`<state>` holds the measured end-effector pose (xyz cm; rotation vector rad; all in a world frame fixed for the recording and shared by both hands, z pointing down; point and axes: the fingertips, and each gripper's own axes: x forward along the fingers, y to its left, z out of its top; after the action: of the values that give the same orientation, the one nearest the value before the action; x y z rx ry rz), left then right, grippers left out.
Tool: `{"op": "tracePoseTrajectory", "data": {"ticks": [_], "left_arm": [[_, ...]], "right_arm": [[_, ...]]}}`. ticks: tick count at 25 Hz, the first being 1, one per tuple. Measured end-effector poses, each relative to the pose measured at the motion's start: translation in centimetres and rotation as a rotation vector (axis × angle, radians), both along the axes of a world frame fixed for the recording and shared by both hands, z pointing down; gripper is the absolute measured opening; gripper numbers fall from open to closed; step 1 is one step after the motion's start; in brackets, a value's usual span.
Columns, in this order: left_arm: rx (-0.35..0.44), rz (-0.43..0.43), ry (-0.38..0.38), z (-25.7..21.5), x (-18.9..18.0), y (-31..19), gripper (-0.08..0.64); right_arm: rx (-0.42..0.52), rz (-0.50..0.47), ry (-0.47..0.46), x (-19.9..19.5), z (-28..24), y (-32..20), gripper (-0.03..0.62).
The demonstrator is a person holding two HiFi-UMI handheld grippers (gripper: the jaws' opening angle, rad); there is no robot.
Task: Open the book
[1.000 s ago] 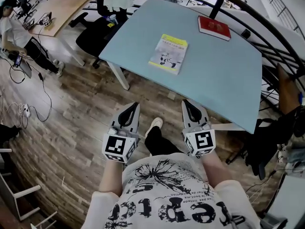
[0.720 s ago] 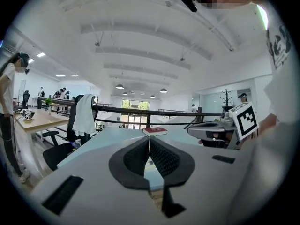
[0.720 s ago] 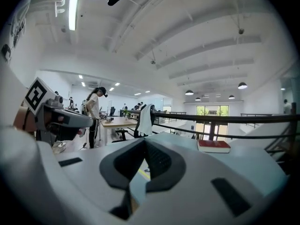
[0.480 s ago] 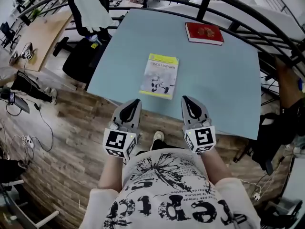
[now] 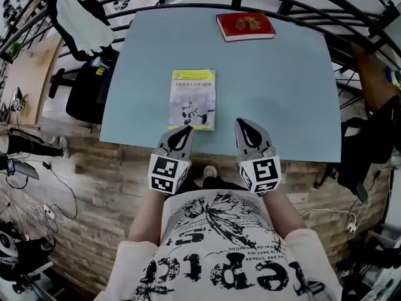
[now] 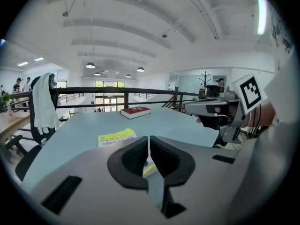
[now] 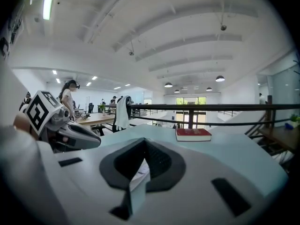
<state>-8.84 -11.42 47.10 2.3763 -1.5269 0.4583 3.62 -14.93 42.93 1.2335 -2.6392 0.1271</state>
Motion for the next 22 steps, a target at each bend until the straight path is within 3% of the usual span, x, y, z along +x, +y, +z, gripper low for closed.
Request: {"op": "tracePoseTrajectory", "data": {"ticks": [3, 6, 10, 17, 22], "left_arm": [[-0.074, 0.061, -0.010, 2.7, 1.2, -0.8, 0.025], [-0.152, 0.125, -0.026, 5.8, 2.6, -1.5, 0.102], [-0.215, 0.188, -0.079, 9.4, 4.1, -2.6, 0.147], [-0.247, 0.209, -0.197, 13.3, 5.6, -4.1, 0.172], [-0.282, 0.215, -0.225, 15.0, 6.1, -4.7, 0.170]], "right_arm": [[-0.011, 0.036, 0.005, 0.6, 1.2, 0.1, 0.011], [-0.031, 0.070, 0.004, 1.0, 2.4, -0.1, 0.011], [-0.054, 0.099, 0.012, 1.2, 3.6, -0.4, 0.011], [-0.088, 0.159, 0.018, 2.6, 4.9, -0.9, 0.011], [-0.135, 0.184, 0.029, 3.4, 6.2, -0.8, 0.011]]}}
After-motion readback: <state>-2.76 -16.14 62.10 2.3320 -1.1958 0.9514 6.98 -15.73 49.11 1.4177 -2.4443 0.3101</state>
